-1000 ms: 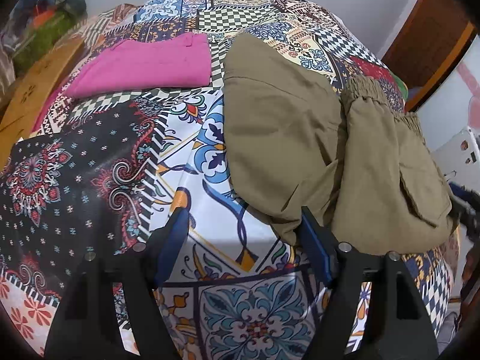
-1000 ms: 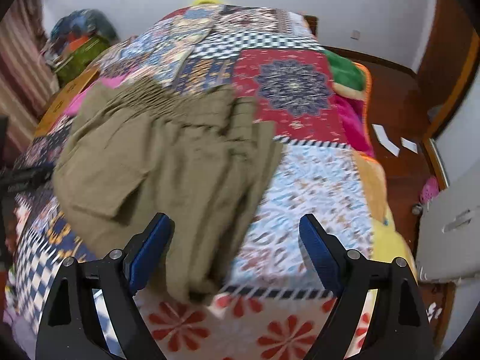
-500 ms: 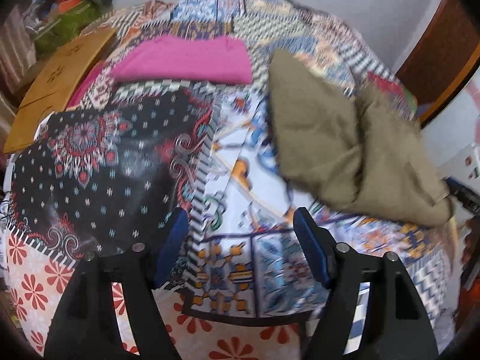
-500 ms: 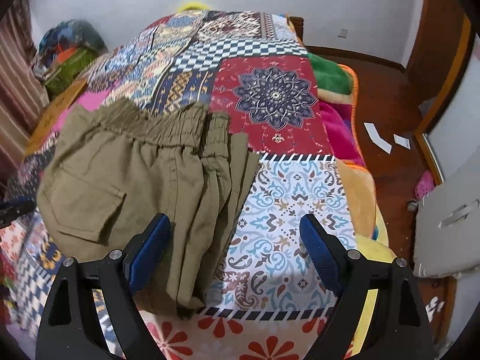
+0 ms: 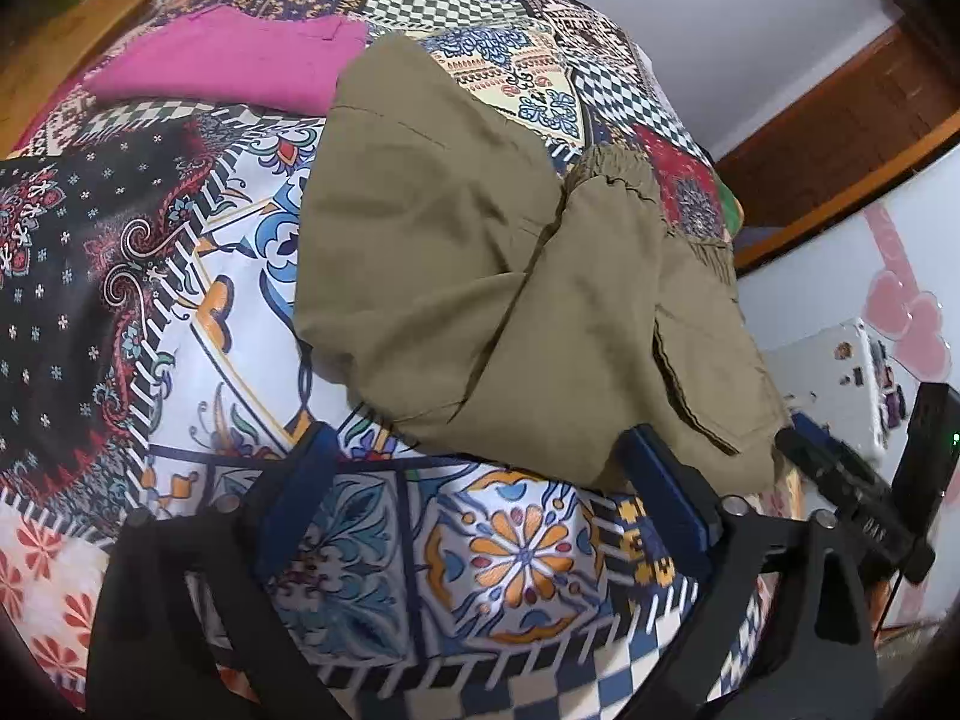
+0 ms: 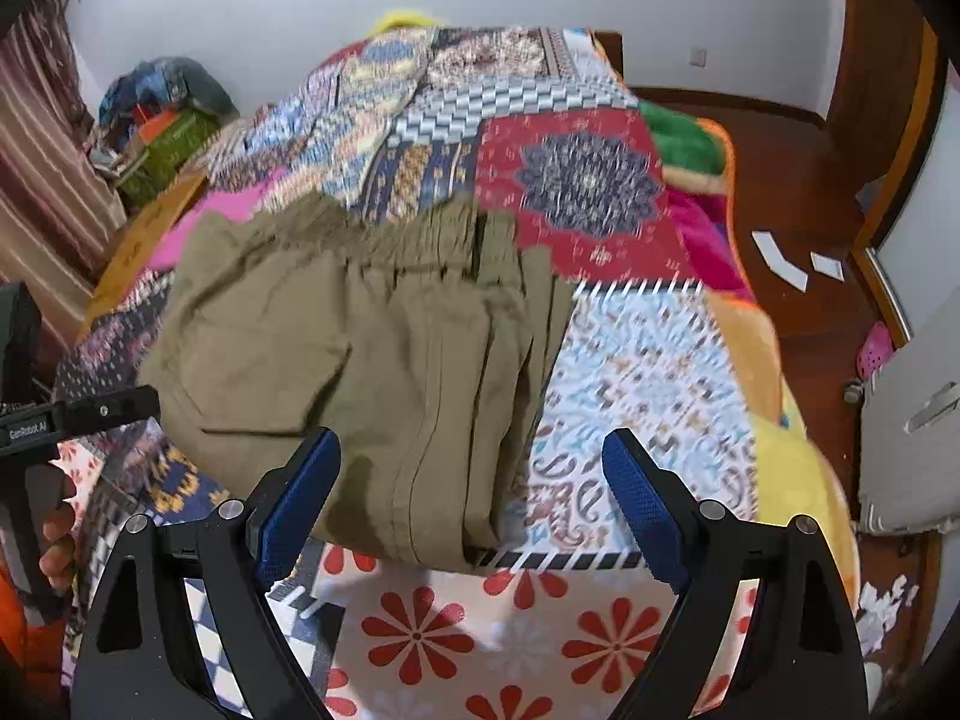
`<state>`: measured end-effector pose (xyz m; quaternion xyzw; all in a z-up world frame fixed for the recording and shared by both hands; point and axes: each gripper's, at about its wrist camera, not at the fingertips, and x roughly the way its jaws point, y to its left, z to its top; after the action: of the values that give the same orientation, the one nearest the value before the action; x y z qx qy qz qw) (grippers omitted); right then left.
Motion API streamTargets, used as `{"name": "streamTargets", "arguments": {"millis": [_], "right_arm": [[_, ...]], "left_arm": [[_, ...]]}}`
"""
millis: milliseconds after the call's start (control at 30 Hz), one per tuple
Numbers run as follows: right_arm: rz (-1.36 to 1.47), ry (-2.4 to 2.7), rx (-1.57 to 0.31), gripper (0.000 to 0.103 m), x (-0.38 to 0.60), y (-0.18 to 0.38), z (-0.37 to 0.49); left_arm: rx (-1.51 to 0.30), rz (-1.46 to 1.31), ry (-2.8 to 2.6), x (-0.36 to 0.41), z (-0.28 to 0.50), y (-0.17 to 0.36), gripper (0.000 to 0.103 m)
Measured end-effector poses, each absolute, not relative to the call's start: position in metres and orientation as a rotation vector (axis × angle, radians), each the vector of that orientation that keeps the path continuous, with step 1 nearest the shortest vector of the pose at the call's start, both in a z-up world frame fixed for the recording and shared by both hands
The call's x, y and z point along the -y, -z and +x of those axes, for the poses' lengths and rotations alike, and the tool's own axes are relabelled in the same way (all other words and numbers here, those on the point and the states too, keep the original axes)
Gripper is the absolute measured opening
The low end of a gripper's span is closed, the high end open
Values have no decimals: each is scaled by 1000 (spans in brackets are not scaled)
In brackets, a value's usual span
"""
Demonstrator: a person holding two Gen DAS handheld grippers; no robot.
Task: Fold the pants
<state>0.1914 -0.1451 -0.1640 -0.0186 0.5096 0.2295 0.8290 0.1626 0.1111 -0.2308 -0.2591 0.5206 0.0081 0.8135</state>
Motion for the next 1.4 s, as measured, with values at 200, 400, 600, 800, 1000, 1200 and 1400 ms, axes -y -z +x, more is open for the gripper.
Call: {"name": "streamTargets", "arguments": {"millis": [200,400,600,800,1000,1200,1400], "right_arm": [[27,-493,-1134,100,146,187,199],[80,-514,-1187,103,144,203,204],[84,-522,-1179,98,140,202,203],[120,-585,-1166,61,132,197,205],[83,-568,-1121,34,123,187,206],[51,-565,-1074,23,116,172,207],[54,-578,-1033,20,118,154,204]], "left_arm": [[-1113,-560,-21,-104,177,234,103],[-1118,-570,-37,-102,201,239,103],[-1098,-543,-42,-97,210,240,102],[-1065,-515,-27,-93,208,230,72],[-1033,-506,-16,-92,203,219,46],[-1005,-437,8,-86,196,201,29],[-948,-361,16,-79,186,176,22]]}}
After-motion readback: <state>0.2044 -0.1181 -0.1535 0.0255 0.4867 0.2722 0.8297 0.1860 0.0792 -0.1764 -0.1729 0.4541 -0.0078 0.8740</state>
